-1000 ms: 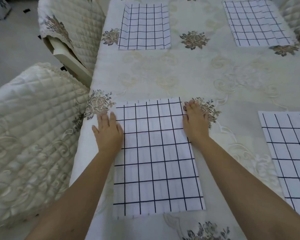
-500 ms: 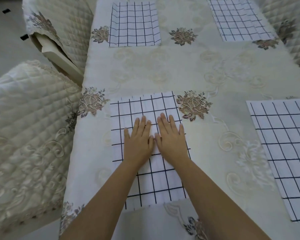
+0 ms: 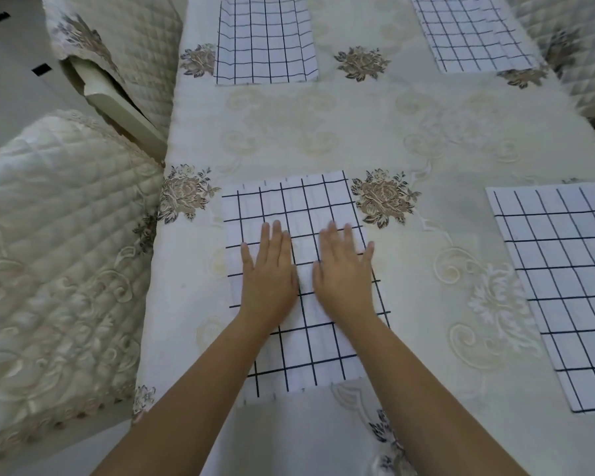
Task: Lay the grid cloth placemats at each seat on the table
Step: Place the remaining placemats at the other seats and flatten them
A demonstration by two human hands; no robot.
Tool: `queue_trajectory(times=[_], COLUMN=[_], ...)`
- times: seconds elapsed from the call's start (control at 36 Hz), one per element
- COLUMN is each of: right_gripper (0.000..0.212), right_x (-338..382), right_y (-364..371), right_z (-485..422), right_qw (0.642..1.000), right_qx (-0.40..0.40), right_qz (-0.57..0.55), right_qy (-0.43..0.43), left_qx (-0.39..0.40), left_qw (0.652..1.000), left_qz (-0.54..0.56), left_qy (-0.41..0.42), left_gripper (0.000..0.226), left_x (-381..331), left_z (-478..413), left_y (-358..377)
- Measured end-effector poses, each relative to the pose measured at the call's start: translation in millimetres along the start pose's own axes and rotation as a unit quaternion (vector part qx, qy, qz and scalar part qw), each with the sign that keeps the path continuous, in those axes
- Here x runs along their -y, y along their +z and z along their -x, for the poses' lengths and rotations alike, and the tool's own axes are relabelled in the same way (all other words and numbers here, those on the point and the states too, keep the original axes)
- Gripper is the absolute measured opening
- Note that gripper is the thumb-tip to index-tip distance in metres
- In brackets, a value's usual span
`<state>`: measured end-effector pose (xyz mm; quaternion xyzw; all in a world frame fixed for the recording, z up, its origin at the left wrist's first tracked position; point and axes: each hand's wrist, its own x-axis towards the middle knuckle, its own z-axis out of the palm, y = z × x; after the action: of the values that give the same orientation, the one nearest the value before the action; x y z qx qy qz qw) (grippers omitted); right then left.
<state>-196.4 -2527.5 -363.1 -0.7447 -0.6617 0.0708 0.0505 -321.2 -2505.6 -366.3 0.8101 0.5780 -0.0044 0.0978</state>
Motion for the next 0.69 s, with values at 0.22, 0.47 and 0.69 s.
queue_trajectory(times=[0.22,0.47,0.69], right_gripper=[0.053,0.067,0.073], right_x=[-12.7,-67.0,-38.7], right_y=[14.9,-0.1,-17.5], right_z=[35.5,60.4,61.1], right_qw=[0.999,0.995,0.989], right_qx=[0.004,0.044,0.064], right_qz=[-0.015,-0.033,-0.031], right_qy=[-0.032,0.081,0.127], left_qx=[0.025,0.007,0.01], left_qw=[0.998,0.999,1.0], left_qz=[0.049,0.039,0.017], left_qy=[0.017,-0.011,-0.014], left_gripper=[0.062,0.058,0.056], left_x=[3.0,35.6,11.9], left_z=[28.0,54.4,58.5], left_y=[10.7,7.1,-6.5])
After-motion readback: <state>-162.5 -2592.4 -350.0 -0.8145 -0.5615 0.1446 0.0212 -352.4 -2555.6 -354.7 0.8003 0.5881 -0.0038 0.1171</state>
